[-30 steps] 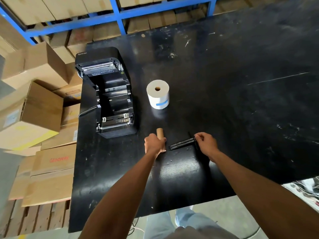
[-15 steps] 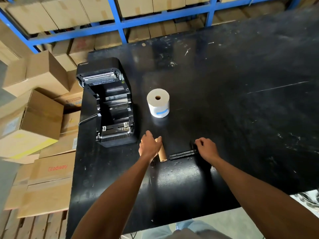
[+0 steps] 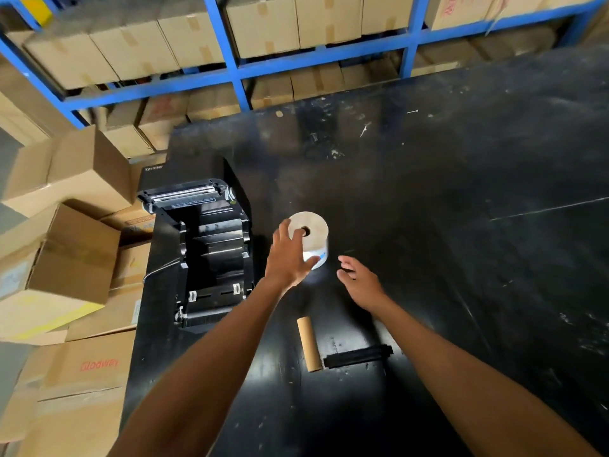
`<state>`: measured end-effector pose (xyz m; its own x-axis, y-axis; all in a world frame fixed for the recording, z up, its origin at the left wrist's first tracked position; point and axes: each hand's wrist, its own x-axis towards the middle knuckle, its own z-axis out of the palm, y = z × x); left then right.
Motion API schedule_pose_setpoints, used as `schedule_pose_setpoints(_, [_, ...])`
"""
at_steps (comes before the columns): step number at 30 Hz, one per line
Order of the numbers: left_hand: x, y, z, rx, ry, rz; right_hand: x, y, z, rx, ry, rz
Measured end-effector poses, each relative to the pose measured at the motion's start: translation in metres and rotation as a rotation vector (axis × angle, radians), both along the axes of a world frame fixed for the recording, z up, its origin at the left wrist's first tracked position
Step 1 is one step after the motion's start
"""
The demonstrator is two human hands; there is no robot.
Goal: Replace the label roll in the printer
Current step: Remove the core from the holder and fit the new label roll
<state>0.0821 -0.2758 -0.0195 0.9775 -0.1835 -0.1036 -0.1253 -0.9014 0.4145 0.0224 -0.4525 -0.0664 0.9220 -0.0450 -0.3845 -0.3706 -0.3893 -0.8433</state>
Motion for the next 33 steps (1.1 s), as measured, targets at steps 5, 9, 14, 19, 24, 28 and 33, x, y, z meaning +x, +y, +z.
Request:
schedule_pose_setpoints(5, [0.035, -0.007, -0.009, 0.178, 0.104, -0.059, 0.034, 0.019, -0.013, 0.106, 0.051, -0.047])
schedule_pose_setpoints(9, [0.043, -0.004, -0.012, 0.112, 0.109, -0.063, 0.039, 0.026, -0.026, 0.152, 0.022, -0.125])
schedule_pose_setpoints(14, [0.035, -0.002, -0.015, -0.056, 0.098, 0.011, 0.04, 0.021, -0.03, 0.294, 0.015, -0.22])
schedule_pose_setpoints(19, [0.027, -0.004, -0.005, -0.709, 0.398, 0.389, 0.036, 0.016, -0.016, 0.433, -0.031, -0.249])
schedule_pose_setpoints(24, [-0.007, -0.012, 0.004, -1.035, 0.59, 0.628, 0.031, 0.01, 0.011, 0.313, -0.16, -0.269])
schedule_pose_setpoints(28, [-0.027, -0.015, 0.022, -1.044, 0.641, 0.595, 0.026, 0.001, 0.029, 0.232, -0.202, -0.246])
schedule_pose_setpoints(33, [-0.048, -0.013, 0.043, -1.103, 0.624, 0.54, 0.014, 0.0, 0.059, 0.25, -0.243, -0.22])
